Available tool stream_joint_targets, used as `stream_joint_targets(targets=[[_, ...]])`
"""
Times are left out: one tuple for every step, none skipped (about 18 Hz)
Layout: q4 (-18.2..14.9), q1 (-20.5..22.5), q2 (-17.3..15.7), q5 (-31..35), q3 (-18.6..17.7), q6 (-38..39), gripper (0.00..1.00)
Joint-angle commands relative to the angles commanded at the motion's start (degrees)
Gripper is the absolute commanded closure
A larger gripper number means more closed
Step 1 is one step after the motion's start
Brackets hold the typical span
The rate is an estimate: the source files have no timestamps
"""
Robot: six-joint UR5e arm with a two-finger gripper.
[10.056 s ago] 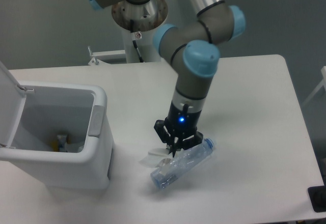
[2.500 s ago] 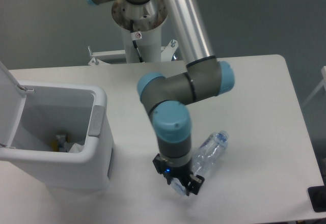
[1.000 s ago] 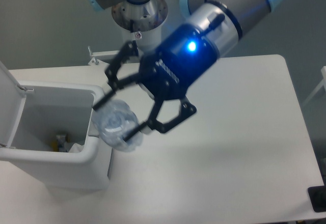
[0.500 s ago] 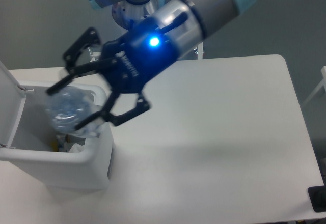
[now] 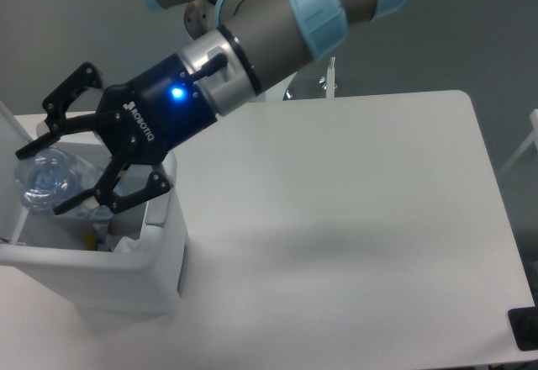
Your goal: Place the trash in the trash can
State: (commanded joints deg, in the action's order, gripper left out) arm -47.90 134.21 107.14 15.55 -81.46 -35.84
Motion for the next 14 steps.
stream_joint_targets(targets=[[-0.1,0.0,-0.5,0.4,-0.8,-0.7,0.4],[-0.2,0.0,-0.8,0.6,-1.2,-0.6,0.35],[-0.2,0.0,-1.0,1.1,-1.3,-0.5,0.33],[-0.2,0.0,-1.3,1.9,-1.5,-0.5,0.27],[-0.2,0.0,-1.4,2.8,-1.6,-0.4,0.17],[-0.2,0.0,-1.5,3.2,-1.6,-0.2,0.01],[-0.2,0.0,-1.7,3.2,-1.6,0.2,0.0],[-0.3,0.1,-1.8,3.3,-1.5,0.8,0.0],[-0.3,0.3,-1.8,3.3,-1.5,1.3,0.0],[-0.3,0.9,-1.9,3.3,-1.4,1.6,0.0],[-0.3,1.5,-2.0,3.3,-1.4,1.9,0.0],[-0.3,2.6,-2.1,3.7,-1.3,2.2,0.0],[-0.3,3.9,-2.6,4.7,-1.1,2.3,0.0],[-0.2,5.3,-3.1,5.9,-0.7,1.6,0.0]])
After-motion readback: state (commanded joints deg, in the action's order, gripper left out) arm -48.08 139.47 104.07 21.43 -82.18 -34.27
